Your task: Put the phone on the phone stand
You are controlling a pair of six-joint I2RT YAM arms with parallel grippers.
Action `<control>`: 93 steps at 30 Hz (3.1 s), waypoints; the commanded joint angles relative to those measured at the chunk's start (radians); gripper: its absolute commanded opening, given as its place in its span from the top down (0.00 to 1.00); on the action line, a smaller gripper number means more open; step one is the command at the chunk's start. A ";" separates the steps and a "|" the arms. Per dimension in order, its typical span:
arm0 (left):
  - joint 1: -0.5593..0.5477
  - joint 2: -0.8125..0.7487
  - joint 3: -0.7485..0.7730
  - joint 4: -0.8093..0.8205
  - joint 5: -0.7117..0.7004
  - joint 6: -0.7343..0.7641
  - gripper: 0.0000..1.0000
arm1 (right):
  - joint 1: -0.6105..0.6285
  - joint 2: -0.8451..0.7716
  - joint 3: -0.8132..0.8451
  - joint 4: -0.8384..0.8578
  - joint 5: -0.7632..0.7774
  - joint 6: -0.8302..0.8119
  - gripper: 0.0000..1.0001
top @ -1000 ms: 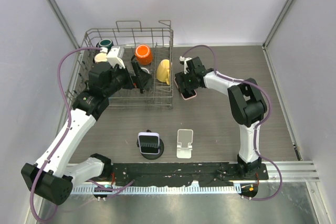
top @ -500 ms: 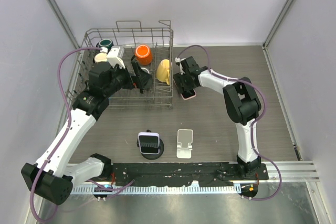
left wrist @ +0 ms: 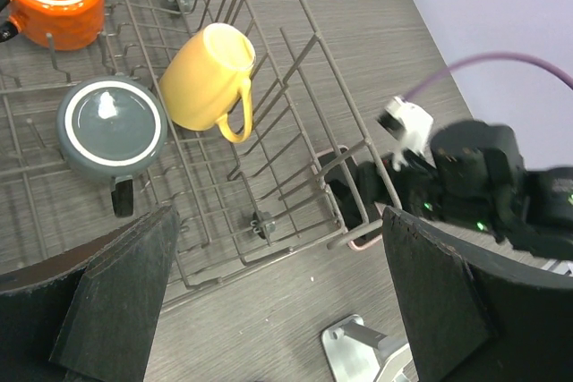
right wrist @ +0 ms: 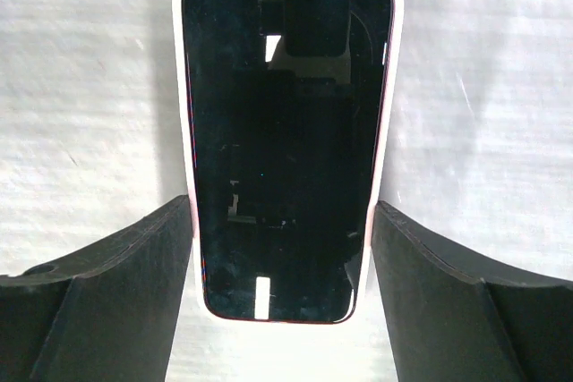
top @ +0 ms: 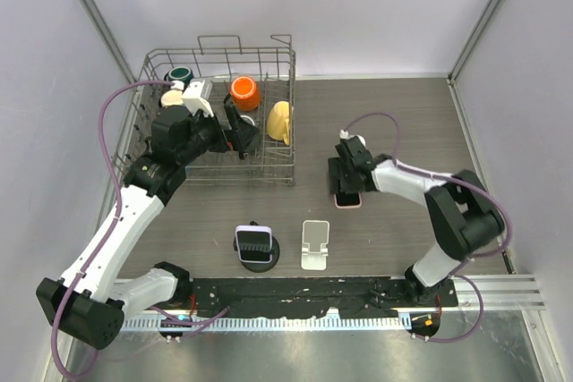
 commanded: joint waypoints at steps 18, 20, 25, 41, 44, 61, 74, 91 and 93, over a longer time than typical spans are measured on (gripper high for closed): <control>0.003 0.033 0.222 -0.101 0.015 -0.073 0.00 | 0.016 0.029 0.116 -0.113 0.104 0.076 0.15; 0.003 0.040 0.210 -0.095 0.013 -0.054 0.00 | 0.016 0.008 0.104 -0.113 0.089 0.068 0.14; 0.004 0.040 0.138 -0.007 0.027 -0.013 0.00 | 0.012 -0.037 0.106 -0.109 0.126 0.041 0.13; 0.003 -0.032 0.022 0.032 0.038 0.021 0.00 | -0.028 0.198 0.425 -0.236 0.172 0.031 0.13; 0.004 -0.032 0.019 0.035 0.040 0.021 0.00 | -0.034 0.198 0.414 -0.239 0.183 0.035 0.13; 0.004 -0.032 0.021 0.029 0.044 0.026 0.00 | -0.074 0.253 0.365 -0.187 0.023 0.004 0.13; 0.004 -0.018 0.016 0.029 0.049 0.023 0.00 | -0.074 0.210 0.321 -0.107 -0.016 -0.010 0.12; 0.004 -0.003 0.021 0.021 0.052 0.026 0.00 | -0.083 0.280 0.345 -0.179 -0.043 0.016 0.83; 0.004 -0.006 0.022 0.020 0.053 0.024 0.00 | -0.085 0.209 0.331 -0.170 -0.011 0.021 0.95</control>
